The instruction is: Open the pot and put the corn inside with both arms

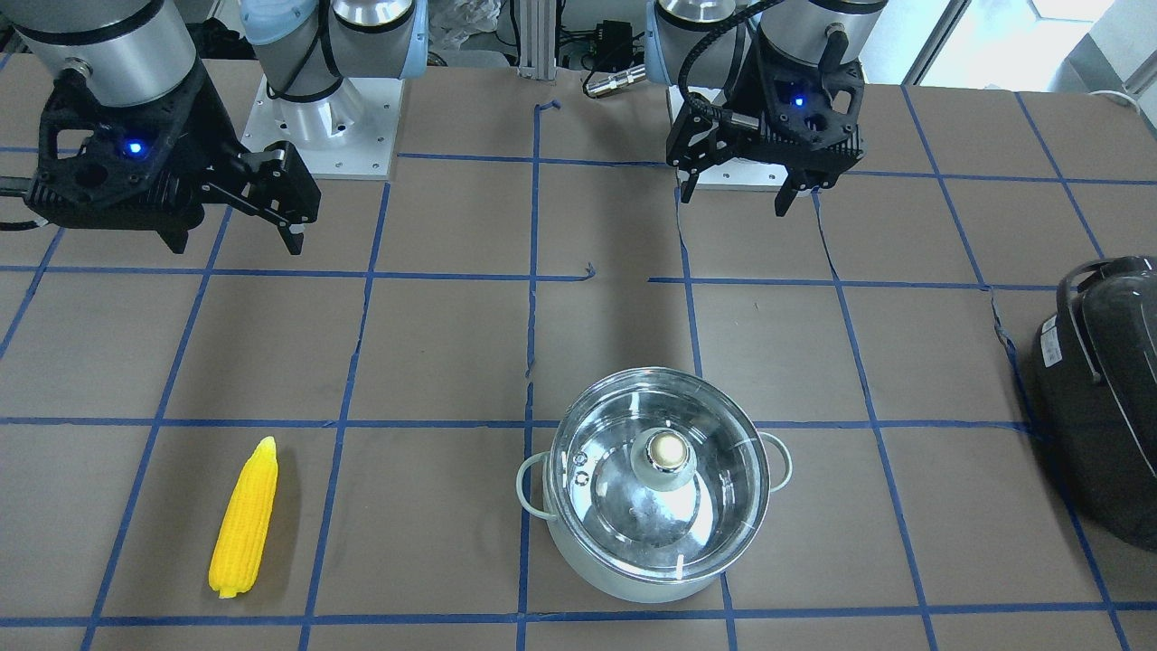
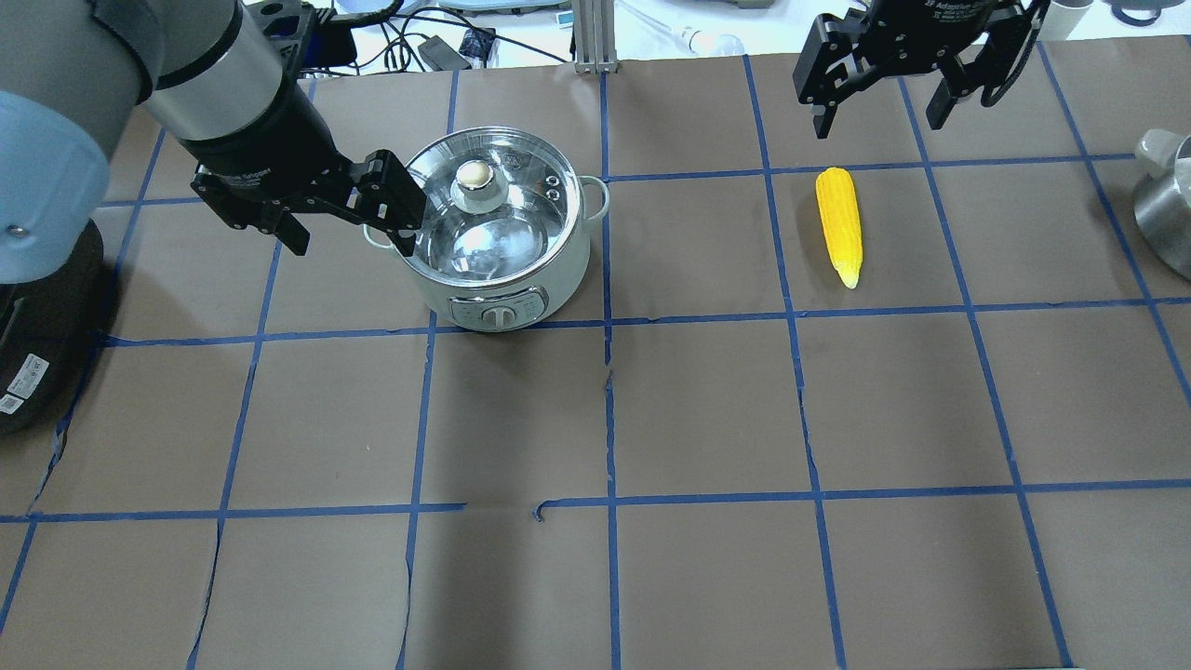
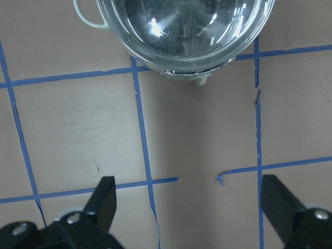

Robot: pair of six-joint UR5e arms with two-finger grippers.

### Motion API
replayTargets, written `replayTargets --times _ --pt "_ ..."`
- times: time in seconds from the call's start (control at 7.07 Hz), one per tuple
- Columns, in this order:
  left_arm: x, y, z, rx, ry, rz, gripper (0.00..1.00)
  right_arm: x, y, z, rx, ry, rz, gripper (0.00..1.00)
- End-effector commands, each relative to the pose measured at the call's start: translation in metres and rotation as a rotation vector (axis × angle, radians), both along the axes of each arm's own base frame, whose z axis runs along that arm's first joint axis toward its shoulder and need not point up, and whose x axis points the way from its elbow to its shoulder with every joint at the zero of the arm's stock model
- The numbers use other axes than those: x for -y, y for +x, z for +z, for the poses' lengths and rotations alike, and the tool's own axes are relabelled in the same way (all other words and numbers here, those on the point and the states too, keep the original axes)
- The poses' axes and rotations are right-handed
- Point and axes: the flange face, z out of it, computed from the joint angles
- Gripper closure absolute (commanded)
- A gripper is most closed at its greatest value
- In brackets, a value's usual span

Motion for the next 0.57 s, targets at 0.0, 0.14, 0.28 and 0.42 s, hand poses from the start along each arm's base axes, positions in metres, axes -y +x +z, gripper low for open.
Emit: replayTargets --times 0.0,0.14,0.28,0.42 --pt "-0.0017 0.0000 0.0019 0.002 0.002 -0.001 0.00 -0.0012 0.0004 0.0023 0.003 -0.003 -0.003 0.00" --pt "-0.0011 -0.0007 0.0015 0.002 0.001 -0.003 0.00 -0.0011 0.0004 0.0024 0.003 -0.005 -0.003 0.00" --pt "-0.0010 0.0014 0.0020 0.002 0.001 0.002 0.00 -0.0006 -0.0025 0.0016 -0.001 -0.002 0.002 0.00" --pt "-0.0007 0.0021 0.0028 0.002 -0.001 0.005 0.00 -0.0011 0.0005 0.0017 0.005 -0.003 -0.003 0.00"
